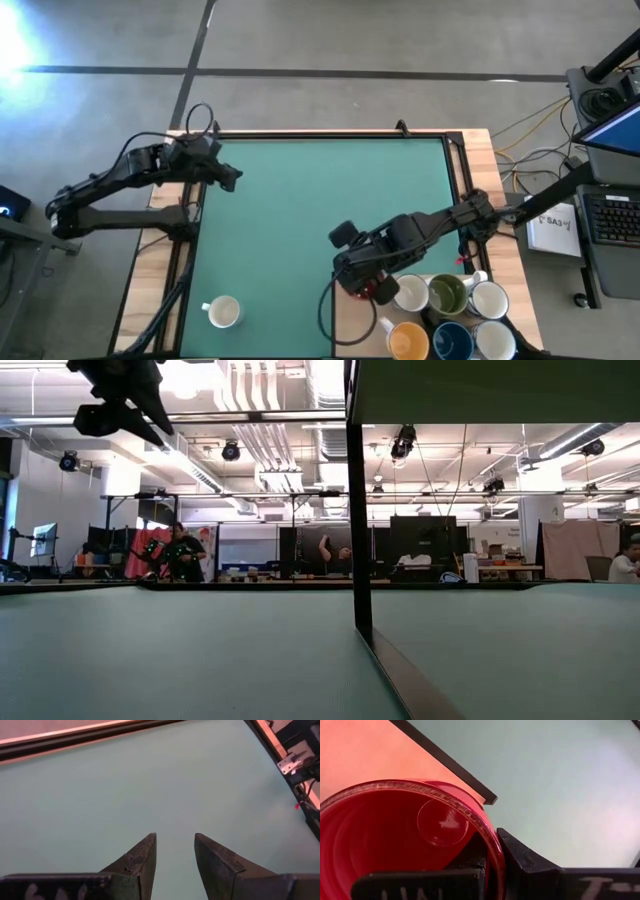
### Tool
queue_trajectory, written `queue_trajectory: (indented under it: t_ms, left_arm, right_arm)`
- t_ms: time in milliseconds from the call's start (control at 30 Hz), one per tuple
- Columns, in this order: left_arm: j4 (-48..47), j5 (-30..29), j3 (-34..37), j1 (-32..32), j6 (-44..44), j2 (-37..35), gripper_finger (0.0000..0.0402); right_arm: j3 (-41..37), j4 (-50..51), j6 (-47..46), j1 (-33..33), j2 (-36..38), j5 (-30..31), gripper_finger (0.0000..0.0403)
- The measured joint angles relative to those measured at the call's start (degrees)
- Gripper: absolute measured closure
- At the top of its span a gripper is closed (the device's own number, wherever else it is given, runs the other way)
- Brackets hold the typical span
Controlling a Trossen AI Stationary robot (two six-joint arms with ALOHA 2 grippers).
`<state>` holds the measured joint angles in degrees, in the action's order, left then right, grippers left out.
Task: Place coffee mugs
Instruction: Put the red mug on the shelf
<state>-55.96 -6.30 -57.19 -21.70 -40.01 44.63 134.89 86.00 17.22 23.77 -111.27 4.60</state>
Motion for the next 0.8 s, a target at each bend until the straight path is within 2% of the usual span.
queue_trajectory:
  t_ms: [400,800]
  left_arm:
    - [0.36,-0.07,0.0,1.78,-0.17,2.02,0.0286]
    - [0.26,-0.05,0.0,1.8,-0.17,1.87,0.0286]
  right_arm:
    - [0.0,0.04,-0.36,0.21,-1.37,-1.88,0.039]
    - [0.0,-3.02,7.72,0.25,-1.37,-2.03,0.039]
